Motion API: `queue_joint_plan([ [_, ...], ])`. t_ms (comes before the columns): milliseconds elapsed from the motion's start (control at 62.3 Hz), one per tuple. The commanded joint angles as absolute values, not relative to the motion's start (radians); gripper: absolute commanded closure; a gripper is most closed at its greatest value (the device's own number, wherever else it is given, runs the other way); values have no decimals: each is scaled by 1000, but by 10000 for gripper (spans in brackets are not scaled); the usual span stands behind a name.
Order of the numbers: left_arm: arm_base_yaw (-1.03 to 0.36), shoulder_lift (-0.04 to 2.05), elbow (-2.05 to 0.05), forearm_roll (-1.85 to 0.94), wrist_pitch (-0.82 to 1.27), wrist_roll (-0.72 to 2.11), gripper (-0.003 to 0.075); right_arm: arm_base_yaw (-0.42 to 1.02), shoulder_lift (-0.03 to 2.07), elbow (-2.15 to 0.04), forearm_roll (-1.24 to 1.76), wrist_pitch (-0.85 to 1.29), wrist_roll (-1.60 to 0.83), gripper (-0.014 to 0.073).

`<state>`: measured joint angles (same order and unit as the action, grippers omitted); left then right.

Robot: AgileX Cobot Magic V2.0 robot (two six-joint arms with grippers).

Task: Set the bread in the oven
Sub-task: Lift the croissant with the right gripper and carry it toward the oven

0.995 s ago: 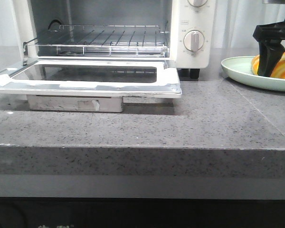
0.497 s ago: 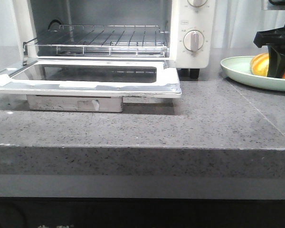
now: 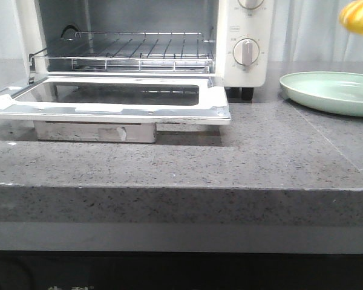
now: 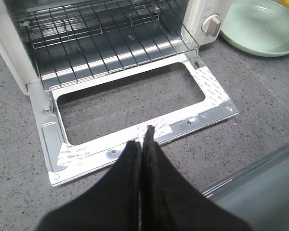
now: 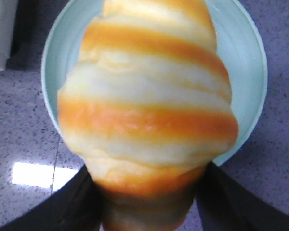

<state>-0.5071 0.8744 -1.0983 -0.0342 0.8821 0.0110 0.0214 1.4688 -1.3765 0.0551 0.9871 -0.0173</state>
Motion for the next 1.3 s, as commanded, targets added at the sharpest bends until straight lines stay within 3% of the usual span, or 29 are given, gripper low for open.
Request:
queue_joint_plan([
  [0, -505, 866, -1122, -37, 817, 0, 738, 37, 1365, -1369, 77, 980, -35, 373],
  [273, -505, 866, -1122, -37, 815, 0, 738, 203, 1186, -1227, 109, 1004, -44, 373],
  [513, -505, 866, -1122, -37, 809, 0, 738, 419, 1193, -1233, 186, 967, -41, 373],
  [882, -505, 866, -1122, -37, 809, 0, 738, 632, 1442, -1458, 54, 941, 129, 373],
  [1283, -505, 868, -1122, -22, 809, 0, 738, 705, 1779, -1858, -214, 1035, 434, 373],
])
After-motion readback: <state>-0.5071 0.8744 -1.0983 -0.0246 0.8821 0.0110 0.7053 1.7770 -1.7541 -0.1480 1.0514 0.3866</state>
